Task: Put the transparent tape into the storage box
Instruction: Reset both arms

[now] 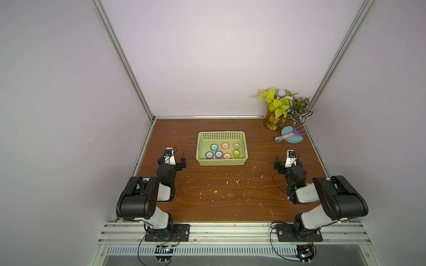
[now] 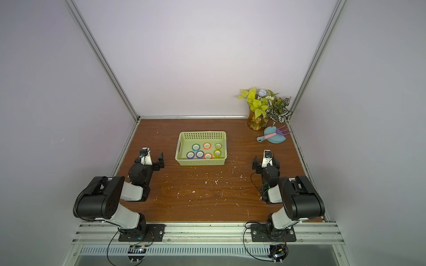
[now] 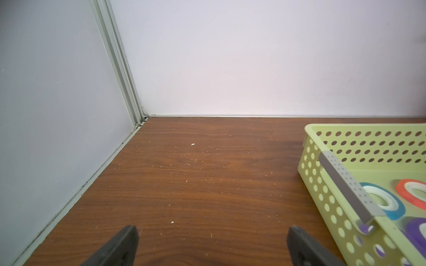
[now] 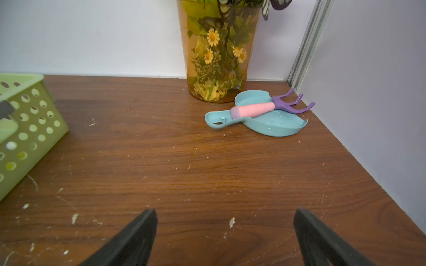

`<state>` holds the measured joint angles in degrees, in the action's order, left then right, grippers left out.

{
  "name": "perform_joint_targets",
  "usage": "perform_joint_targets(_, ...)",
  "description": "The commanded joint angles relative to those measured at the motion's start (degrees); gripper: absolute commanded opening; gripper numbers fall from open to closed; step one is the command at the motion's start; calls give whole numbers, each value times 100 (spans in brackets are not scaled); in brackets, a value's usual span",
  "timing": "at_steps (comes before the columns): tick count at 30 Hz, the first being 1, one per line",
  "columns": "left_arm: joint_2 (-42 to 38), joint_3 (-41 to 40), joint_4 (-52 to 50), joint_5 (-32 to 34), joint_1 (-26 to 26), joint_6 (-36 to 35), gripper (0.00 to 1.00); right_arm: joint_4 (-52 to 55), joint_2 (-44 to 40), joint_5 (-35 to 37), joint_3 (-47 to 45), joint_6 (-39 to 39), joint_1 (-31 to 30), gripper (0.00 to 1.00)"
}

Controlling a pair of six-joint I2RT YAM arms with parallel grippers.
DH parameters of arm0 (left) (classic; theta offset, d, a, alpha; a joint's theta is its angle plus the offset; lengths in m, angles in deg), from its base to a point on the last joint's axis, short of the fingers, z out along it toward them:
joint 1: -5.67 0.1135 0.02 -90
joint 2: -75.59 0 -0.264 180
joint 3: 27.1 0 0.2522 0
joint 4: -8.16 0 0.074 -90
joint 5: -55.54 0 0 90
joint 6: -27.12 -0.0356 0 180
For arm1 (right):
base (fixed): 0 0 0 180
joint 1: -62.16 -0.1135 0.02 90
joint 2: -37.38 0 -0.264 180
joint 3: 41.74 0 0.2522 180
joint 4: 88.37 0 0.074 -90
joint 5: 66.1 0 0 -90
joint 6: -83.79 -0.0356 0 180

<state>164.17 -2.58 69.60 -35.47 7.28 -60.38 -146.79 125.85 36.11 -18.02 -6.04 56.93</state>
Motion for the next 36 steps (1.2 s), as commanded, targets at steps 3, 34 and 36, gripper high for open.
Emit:
perform_joint_targets(3, 26, 59, 82, -44, -11, -92, 100, -603, 40, 115, 153, -34, 64, 99)
perform_joint_targets(34, 23, 67, 79, -36, -11, -92, 100, -516, 0, 115, 171, -25, 61, 99)
perform_joint_targets(36, 23, 66, 78, -49, -11, -91, 100, -509, 4, 115, 173, -25, 65, 99)
